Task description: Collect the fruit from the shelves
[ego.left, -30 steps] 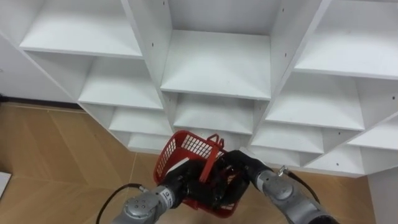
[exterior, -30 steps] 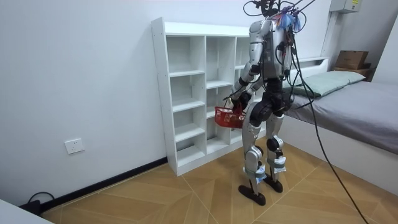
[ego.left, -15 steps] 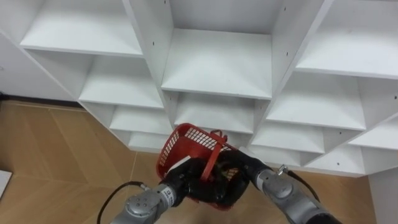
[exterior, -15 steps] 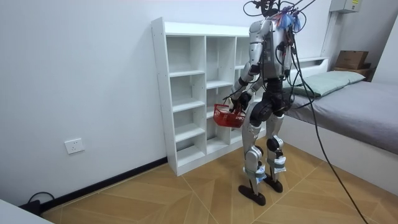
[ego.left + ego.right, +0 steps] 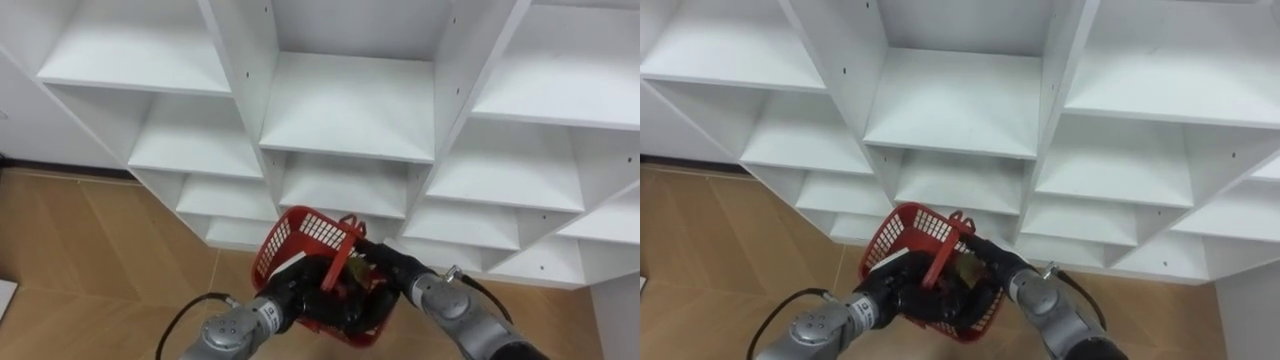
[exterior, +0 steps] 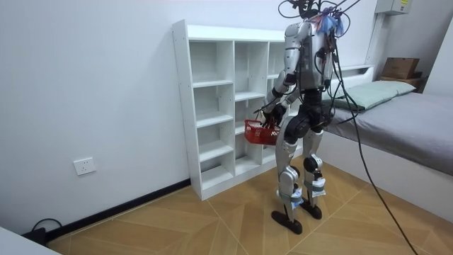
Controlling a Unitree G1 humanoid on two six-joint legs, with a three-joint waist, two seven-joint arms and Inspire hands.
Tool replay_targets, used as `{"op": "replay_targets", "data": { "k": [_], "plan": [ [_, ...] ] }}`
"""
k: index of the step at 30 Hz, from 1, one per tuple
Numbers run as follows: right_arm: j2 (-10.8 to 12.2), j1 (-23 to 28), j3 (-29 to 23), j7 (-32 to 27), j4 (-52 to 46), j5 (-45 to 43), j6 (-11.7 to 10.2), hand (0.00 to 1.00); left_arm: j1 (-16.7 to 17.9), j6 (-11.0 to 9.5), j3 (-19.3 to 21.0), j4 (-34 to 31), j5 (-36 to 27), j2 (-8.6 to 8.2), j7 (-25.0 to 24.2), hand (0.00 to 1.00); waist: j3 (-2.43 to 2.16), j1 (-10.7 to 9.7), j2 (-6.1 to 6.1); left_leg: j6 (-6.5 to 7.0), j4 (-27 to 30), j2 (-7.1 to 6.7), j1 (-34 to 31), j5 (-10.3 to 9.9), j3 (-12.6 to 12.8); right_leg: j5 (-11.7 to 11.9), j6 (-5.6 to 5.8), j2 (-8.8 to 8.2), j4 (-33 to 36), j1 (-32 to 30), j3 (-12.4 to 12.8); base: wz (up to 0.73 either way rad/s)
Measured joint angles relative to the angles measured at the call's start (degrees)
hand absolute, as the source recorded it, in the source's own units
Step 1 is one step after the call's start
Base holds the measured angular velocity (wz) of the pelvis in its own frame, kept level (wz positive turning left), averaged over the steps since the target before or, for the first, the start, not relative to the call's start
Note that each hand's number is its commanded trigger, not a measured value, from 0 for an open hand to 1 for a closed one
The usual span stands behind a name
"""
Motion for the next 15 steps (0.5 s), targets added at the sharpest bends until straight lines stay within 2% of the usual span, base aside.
{"op": "replay_targets", "data": {
  "k": [3,5,7,8,11,15],
  "plan": [
    [-0.32,0.26,-0.1,-0.04,-0.1,-0.07,-0.01,0.0,0.07,-0.05,0.13,0.07,0.01,0.11,0.0,1.0,-0.1,0.02,-0.17,0.0,-0.03,0.08,0.31,0.01,0.28,0.0,0.0,-0.31,0.03,0.15,0.08,-0.05],
    [-0.29,0.8,-0.09,-0.01,-0.45,-0.07,-0.02,0.0,0.37,-0.09,0.24,0.05,0.01,0.22,0.1,1.0,-0.35,0.0,-0.59,-0.02,-0.03,0.09,0.4,0.02,0.37,0.0,0.0,-0.3,0.05,0.2,0.09,-0.02],
    [-0.36,0.86,-0.2,0.04,-0.76,-0.4,-0.02,0.0,0.49,-0.09,0.56,0.05,0.07,0.73,1.04,1.0,-0.54,0.01,-1.4,-0.04,-0.03,0.1,0.42,0.08,0.57,0.0,0.0,-0.3,0.07,0.19,0.2,0.0],
    [-0.49,0.94,-0.2,0.02,-0.86,-0.54,-0.02,0.0,0.52,-0.09,0.76,0.05,0.03,0.78,1.38,1.0,-0.82,-0.04,-1.87,-0.05,-0.03,0.08,0.5,0.09,0.54,0.0,0.0,-0.3,0.07,0.25,0.19,0.0],
    [-0.82,1.59,-0.18,0.02,-1.11,-0.43,-0.03,0.0,0.51,-0.16,1.64,1.5,-0.06,1.11,3.02,1.0,-0.95,-0.01,-2.75,-0.05,-0.16,0.07,2.09,0.09,0.56,0.0,0.0,-0.28,-0.04,1.83,0.21,0.0],
    [-1.13,3.75,-0.1,0.03,-4.63,-0.11,-0.02,0.0,0.87,-0.23,2.85,5.22,-0.13,1.25,5.89,1.0,-1.02,0.08,-3.17,-0.05,-0.91,0.01,4.19,0.09,0.86,-0.01,0.01,0.03,-0.03,3.34,0.81,-0.08]
  ]
}}
